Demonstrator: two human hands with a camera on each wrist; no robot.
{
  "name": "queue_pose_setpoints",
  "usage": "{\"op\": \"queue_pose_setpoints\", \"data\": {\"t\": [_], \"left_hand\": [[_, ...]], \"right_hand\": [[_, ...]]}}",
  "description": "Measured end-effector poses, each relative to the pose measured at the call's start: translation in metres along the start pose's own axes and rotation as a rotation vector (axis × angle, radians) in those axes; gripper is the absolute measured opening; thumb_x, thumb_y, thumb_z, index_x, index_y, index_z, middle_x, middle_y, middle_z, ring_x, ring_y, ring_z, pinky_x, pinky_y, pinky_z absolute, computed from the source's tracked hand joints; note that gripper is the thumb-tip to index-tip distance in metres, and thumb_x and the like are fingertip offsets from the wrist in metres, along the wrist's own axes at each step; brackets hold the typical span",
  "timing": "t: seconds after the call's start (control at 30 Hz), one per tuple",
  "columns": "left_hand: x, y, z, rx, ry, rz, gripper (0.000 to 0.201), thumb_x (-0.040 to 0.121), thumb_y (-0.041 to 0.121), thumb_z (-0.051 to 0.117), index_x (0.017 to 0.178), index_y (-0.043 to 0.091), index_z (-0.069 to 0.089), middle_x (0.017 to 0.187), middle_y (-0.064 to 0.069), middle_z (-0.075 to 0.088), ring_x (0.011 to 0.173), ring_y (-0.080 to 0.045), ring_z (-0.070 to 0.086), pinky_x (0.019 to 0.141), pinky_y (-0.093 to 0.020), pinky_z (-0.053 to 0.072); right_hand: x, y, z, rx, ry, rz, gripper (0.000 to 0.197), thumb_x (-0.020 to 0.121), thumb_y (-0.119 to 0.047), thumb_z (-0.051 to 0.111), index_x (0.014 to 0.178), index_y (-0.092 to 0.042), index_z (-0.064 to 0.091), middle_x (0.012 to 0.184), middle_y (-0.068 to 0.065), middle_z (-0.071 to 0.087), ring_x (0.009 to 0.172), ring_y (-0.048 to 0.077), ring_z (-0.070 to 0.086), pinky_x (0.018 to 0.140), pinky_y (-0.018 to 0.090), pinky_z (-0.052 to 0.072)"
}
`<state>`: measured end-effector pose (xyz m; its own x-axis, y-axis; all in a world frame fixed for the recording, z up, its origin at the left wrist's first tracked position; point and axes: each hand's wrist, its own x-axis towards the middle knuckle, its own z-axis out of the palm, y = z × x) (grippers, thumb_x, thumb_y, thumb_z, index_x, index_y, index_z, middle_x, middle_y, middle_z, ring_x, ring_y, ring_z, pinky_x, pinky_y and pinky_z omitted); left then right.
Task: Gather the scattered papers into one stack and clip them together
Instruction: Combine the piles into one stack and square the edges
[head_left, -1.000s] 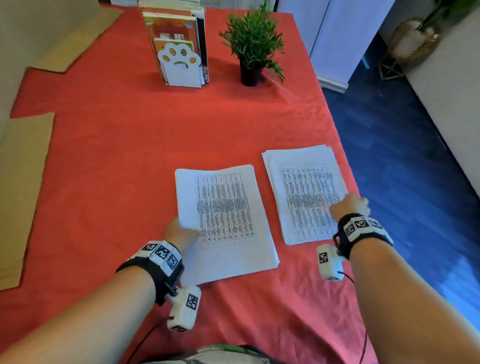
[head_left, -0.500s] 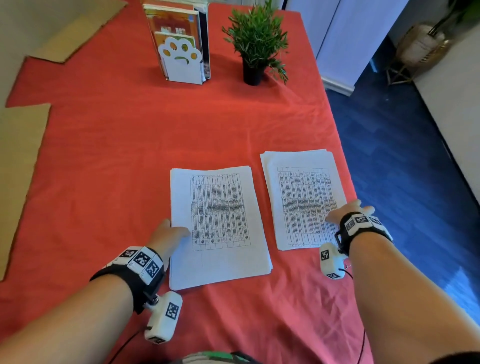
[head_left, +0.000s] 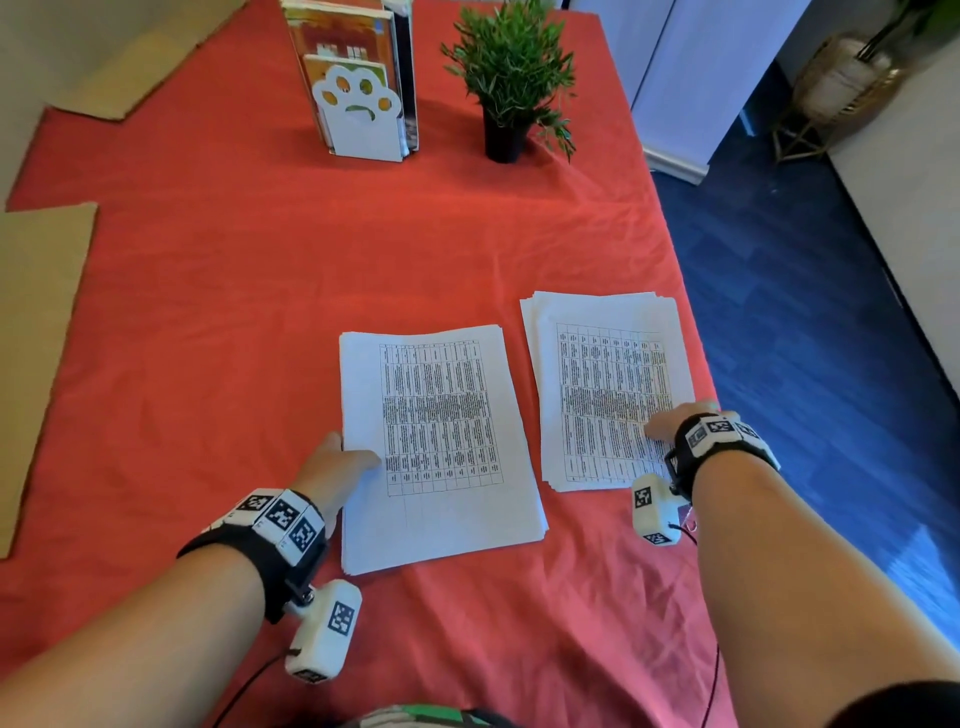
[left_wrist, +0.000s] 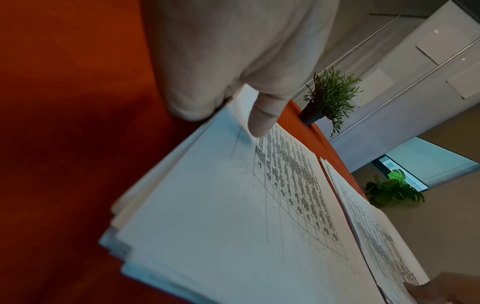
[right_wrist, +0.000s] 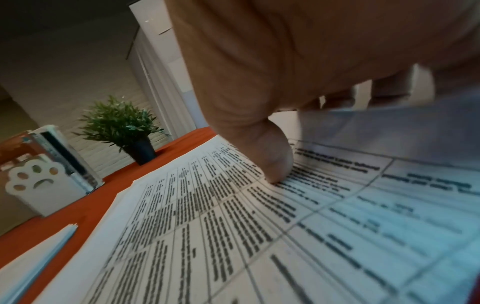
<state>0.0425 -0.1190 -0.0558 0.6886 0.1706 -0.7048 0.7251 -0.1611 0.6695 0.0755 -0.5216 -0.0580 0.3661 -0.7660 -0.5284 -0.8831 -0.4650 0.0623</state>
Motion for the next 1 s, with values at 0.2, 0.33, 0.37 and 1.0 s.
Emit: {"op": "queue_pose_setpoints", "data": {"t": [0.2, 0.33, 0.37, 1.0], "left_hand": [[0.004, -0.002, 0.001, -0.018, -0.011, -0.003, 0.023, 0.083, 0.001, 0.06, 0.102, 0.011, 0.052, 0.108, -0.014, 0.064, 0.099, -0.033, 0.062, 0.09, -0.046, 0.051], [0.005, -0.003, 0.001, -0.015, -0.008, 0.006, 0.024, 0.083, 0.001, 0.059, 0.105, 0.01, 0.052, 0.107, -0.014, 0.064, 0.097, -0.033, 0.062, 0.087, -0.043, 0.051], [0.005, -0.003, 0.001, -0.003, -0.005, 0.006, 0.025, 0.083, 0.002, 0.059, 0.106, 0.009, 0.052, 0.107, -0.014, 0.064, 0.097, -0.033, 0.062, 0.087, -0.044, 0.051], [0.008, -0.003, -0.025, 0.097, 0.127, -0.021, 0.012, 0.084, 0.0, 0.05, 0.096, 0.002, 0.052, 0.091, -0.02, 0.056, 0.08, -0.03, 0.055, 0.072, -0.039, 0.044]], "right_hand": [[0.006, -0.005, 0.0, 0.053, -0.058, -0.019, 0.106, 0.07, -0.021, 0.073, 0.149, -0.007, 0.004, 0.144, 0.02, 0.035, 0.128, 0.037, 0.047, 0.103, 0.047, 0.046], [0.004, -0.005, 0.0, 0.094, -0.059, 0.001, 0.087, 0.073, -0.022, 0.074, 0.142, -0.007, 0.022, 0.131, 0.016, 0.045, 0.117, 0.035, 0.054, 0.099, 0.046, 0.049], [0.002, -0.004, 0.0, 0.09, -0.036, 0.008, 0.085, 0.071, -0.025, 0.074, 0.139, -0.007, 0.026, 0.129, 0.015, 0.043, 0.117, 0.034, 0.052, 0.1, 0.045, 0.047], [-0.148, -0.036, -0.097, 0.622, 0.115, -0.801, 0.026, 0.081, -0.007, 0.068, 0.102, -0.015, 0.056, 0.094, 0.004, 0.059, 0.081, 0.021, 0.058, 0.063, 0.027, 0.044]]}}
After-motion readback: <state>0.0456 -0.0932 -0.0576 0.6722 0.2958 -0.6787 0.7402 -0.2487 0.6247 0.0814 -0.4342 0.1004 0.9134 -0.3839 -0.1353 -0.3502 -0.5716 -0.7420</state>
